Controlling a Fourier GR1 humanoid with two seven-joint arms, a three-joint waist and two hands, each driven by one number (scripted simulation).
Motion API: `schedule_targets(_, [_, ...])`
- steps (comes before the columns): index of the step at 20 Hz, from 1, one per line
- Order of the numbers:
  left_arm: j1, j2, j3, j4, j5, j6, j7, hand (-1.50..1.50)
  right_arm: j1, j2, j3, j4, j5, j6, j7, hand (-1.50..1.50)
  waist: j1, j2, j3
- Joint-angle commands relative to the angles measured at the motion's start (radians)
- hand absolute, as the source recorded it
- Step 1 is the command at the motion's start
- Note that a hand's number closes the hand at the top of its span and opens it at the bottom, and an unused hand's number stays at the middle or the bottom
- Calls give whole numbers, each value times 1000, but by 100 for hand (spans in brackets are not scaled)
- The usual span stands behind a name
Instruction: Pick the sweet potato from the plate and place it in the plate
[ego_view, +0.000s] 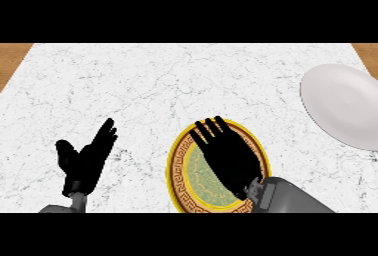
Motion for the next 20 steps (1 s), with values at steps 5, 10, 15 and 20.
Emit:
schedule_targets(5, [18,-48,-19,-6,-41,22,58,0,13,54,-19,154,117,-65,-76,-150,3,6,-6])
schedule_targets(10, [78,-3,23,-24,-15,-51,37,0,26,20,-64,144,137,-23,-115,-150,4,5,-6])
schedule_targets(15, [55,-26,26,-24,-41,-22,55,0,17,17,11,238,201,-25,-205,150,5,6,-6])
schedule_targets(20, [15,-43,46,14,-52,-48,57,0,-21,33,-58,242,252,-41,-281,150,0,5,-6])
